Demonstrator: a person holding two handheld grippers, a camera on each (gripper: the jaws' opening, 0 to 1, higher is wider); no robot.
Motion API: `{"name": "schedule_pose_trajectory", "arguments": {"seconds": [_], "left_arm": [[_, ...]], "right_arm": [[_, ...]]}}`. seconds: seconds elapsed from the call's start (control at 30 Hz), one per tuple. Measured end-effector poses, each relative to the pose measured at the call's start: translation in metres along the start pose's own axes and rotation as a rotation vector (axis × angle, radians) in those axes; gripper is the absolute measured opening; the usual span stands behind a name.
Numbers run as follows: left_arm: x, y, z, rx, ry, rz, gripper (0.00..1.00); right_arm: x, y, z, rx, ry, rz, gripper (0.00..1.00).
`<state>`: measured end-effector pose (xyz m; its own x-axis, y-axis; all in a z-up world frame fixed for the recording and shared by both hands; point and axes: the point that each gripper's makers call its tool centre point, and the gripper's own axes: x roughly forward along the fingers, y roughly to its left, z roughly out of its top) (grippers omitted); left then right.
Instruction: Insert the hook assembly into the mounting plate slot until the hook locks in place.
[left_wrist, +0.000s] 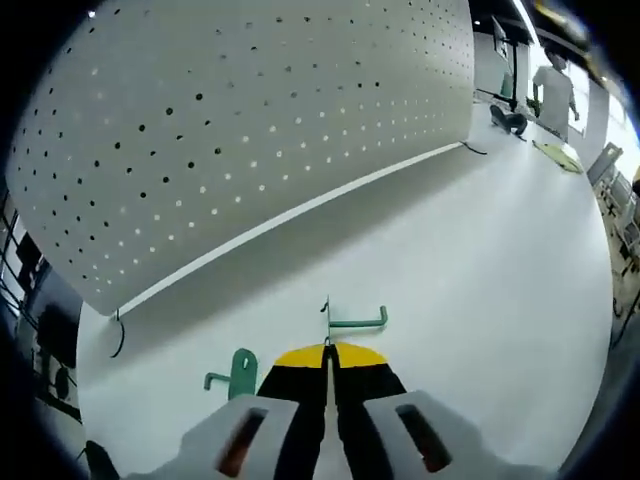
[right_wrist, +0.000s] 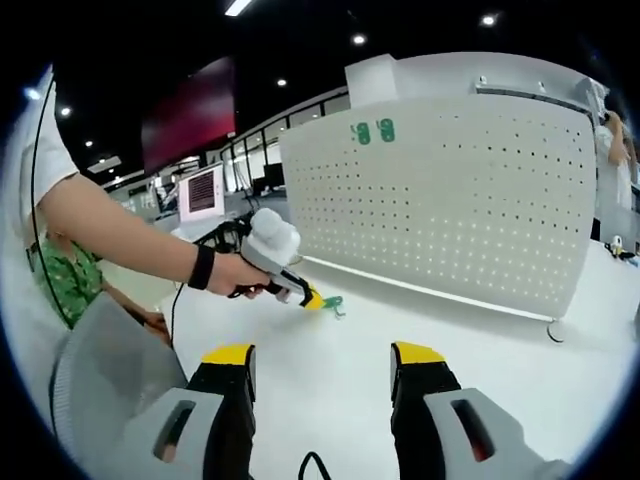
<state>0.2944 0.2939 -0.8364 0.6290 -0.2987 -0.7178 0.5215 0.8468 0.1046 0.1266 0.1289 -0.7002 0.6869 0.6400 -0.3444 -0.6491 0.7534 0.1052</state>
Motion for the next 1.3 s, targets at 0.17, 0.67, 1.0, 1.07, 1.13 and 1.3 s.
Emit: {"name": "schedule_pose_trajectory", "arguments": {"seconds": [0.17, 0.67, 1.0, 1.07, 1.13, 1.3], "left_arm": [[-0.004, -0.001, 0.000, -0.044, -0.009, -0.014, 0.01], [-0.016, -0.006, 0.010, -0.122, -0.093, -0.042, 0.01], [-0.030, -0.016, 0.023, -0.154, -0.185, -0.087, 0.01], [-0.033, -0.018, 0.025, -0.172, -0.199, -0.099, 0.01], [-0.037, -0.020, 0.027, -0.166, -0.213, -0.099, 0.01], [-0.049, -0.025, 0.035, -0.198, -0.275, -0.110, 0.01]], "right_arm": [[0.001, 0.000, 0.001, -0.004, 0.001, 0.005, 0.55], [0.006, 0.006, 0.006, -0.016, -0.001, 0.026, 0.54], [0.005, 0.003, 0.008, -0.018, -0.006, 0.020, 0.54], [0.005, 0.004, 0.008, -0.016, -0.005, 0.020, 0.54], [0.005, 0.004, 0.008, -0.014, -0.008, 0.020, 0.54], [0.006, 0.006, 0.009, -0.017, -0.011, 0.025, 0.54]]}}
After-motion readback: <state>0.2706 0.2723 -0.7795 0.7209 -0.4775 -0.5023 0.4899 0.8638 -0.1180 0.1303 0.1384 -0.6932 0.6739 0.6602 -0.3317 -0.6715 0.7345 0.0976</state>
